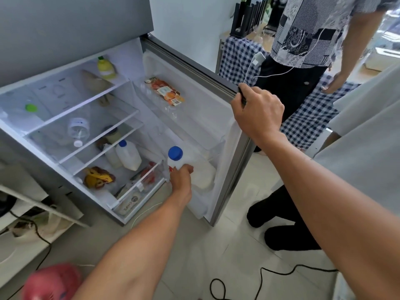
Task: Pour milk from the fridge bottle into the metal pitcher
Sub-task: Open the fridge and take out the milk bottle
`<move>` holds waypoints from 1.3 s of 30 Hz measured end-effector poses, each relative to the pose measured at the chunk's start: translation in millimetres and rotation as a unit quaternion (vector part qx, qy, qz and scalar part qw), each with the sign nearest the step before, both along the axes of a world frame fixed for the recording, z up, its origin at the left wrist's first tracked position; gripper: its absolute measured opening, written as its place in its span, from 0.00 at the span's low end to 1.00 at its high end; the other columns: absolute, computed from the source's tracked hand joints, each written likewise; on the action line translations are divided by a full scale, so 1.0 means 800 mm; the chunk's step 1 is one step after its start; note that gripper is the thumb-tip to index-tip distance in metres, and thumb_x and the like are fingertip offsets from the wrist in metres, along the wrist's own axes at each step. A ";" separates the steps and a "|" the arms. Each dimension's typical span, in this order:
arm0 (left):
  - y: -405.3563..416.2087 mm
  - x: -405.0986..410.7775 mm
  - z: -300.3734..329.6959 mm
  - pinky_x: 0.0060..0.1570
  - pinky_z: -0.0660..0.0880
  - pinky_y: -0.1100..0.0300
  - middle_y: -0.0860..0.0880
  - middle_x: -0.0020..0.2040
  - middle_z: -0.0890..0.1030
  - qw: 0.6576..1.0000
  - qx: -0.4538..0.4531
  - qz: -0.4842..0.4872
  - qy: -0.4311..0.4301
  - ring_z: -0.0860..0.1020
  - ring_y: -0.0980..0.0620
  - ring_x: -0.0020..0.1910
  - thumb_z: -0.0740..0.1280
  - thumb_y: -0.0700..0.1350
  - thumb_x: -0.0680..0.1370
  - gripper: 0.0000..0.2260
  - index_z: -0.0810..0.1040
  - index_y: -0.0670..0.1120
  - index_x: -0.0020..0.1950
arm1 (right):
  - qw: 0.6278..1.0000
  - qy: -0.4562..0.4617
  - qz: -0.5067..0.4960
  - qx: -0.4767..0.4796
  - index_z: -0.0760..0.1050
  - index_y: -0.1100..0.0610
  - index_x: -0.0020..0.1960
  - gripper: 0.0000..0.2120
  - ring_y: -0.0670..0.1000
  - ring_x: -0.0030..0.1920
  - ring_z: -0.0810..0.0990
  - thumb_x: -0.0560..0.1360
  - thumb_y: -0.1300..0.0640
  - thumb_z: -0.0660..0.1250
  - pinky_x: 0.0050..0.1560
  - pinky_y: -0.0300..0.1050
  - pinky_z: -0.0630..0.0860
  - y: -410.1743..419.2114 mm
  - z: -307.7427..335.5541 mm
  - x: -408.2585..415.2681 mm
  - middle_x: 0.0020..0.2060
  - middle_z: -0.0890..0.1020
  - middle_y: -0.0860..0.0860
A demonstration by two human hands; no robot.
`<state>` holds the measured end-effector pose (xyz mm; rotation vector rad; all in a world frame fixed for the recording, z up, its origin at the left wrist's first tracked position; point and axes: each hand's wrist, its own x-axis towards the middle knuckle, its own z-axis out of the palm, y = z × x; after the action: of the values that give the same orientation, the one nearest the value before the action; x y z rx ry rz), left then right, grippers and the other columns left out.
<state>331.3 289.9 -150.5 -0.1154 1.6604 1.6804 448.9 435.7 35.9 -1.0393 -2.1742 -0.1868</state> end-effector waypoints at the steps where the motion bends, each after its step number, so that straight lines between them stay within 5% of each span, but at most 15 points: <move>1: -0.005 -0.002 0.003 0.52 0.73 0.49 0.47 0.45 0.81 1.000 0.011 0.004 -0.002 0.78 0.46 0.48 0.68 0.38 0.66 0.07 0.77 0.46 0.43 | 1.000 0.001 0.002 -0.002 0.82 0.56 0.56 0.18 0.55 0.38 0.79 0.83 0.49 0.56 0.42 0.46 0.65 0.000 0.000 0.000 0.38 0.83 0.52; 4: -0.021 -0.008 0.016 0.47 0.74 0.50 0.47 0.40 0.82 0.999 0.039 0.012 0.001 0.79 0.44 0.44 0.70 0.42 0.62 0.10 0.78 0.46 0.42 | 1.000 -0.002 0.003 -0.016 0.81 0.56 0.55 0.18 0.55 0.38 0.78 0.83 0.48 0.56 0.42 0.47 0.65 -0.001 0.001 0.001 0.37 0.82 0.52; 8: -0.049 -0.016 0.055 0.30 0.74 0.63 0.49 0.33 0.78 0.996 0.049 0.007 0.071 0.79 0.53 0.31 0.65 0.35 0.75 0.06 0.75 0.44 0.40 | 0.999 0.001 0.002 -0.038 0.80 0.57 0.50 0.18 0.53 0.36 0.74 0.83 0.48 0.55 0.42 0.47 0.65 -0.009 0.005 0.001 0.36 0.80 0.50; 12: -0.084 -0.039 0.080 0.44 0.76 0.49 0.48 0.37 0.78 0.991 0.012 -0.028 0.130 0.77 0.44 0.42 0.66 0.41 0.69 0.04 0.77 0.47 0.42 | 0.998 0.000 -0.001 -0.057 0.77 0.58 0.46 0.18 0.54 0.37 0.73 0.83 0.48 0.55 0.43 0.49 0.67 -0.029 0.010 -0.002 0.38 0.80 0.52; 16: -0.124 -0.061 0.104 0.39 0.72 0.55 0.47 0.36 0.77 0.979 -0.022 -0.024 0.204 0.75 0.45 0.39 0.66 0.38 0.72 0.04 0.75 0.47 0.42 | 0.996 -0.026 -0.006 -0.083 0.77 0.60 0.46 0.18 0.59 0.38 0.78 0.84 0.51 0.54 0.46 0.53 0.73 -0.074 0.022 -0.016 0.40 0.83 0.56; 20: -0.169 -0.088 0.125 0.40 0.71 0.54 0.47 0.37 0.78 0.969 -0.033 0.010 0.245 0.76 0.45 0.38 0.65 0.43 0.72 0.02 0.76 0.45 0.41 | 0.989 -0.105 -0.016 -0.106 0.76 0.61 0.47 0.14 0.58 0.34 0.74 0.84 0.56 0.56 0.38 0.49 0.67 -0.132 0.038 -0.042 0.32 0.74 0.53; 24: -0.219 -0.118 0.143 0.40 0.65 0.50 0.50 0.28 0.71 0.968 -0.006 0.035 0.247 0.69 0.48 0.33 0.62 0.55 0.74 0.15 0.67 0.48 0.32 | 0.982 -0.141 0.036 -0.123 0.72 0.58 0.43 0.11 0.57 0.38 0.74 0.83 0.56 0.59 0.40 0.48 0.67 -0.206 0.056 -0.084 0.35 0.73 0.53; 28: -0.276 -0.159 0.163 0.41 0.71 0.51 0.46 0.33 0.77 0.956 -0.069 0.114 0.261 0.75 0.45 0.35 0.60 0.71 0.75 0.31 0.72 0.45 0.30 | 0.969 -0.145 0.123 -0.159 0.67 0.56 0.35 0.14 0.60 0.41 0.80 0.79 0.57 0.60 0.42 0.49 0.71 -0.270 0.067 -0.137 0.32 0.72 0.51; 34: -0.349 -0.212 0.183 0.35 0.68 0.53 0.46 0.32 0.75 0.942 -0.096 0.165 0.277 0.73 0.45 0.33 0.62 0.75 0.73 0.35 0.70 0.43 0.30 | 0.959 -0.168 0.187 -0.134 0.76 0.57 0.48 0.26 0.62 0.49 0.84 0.82 0.35 0.57 0.42 0.50 0.69 -0.340 0.059 -0.207 0.44 0.82 0.55; 39: -0.397 -0.243 0.198 0.36 0.68 0.54 0.47 0.31 0.74 0.937 -0.100 0.202 0.268 0.72 0.45 0.32 0.63 0.76 0.71 0.33 0.68 0.45 0.29 | 0.939 -0.157 0.276 -0.134 0.69 0.57 0.55 0.17 0.64 0.54 0.82 0.84 0.42 0.59 0.43 0.50 0.66 -0.361 0.025 -0.258 0.56 0.83 0.56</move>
<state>136.5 -27.7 7.5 -0.1074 2.3449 1.9551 242.8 146.9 56.1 -0.5178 -2.7495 0.2265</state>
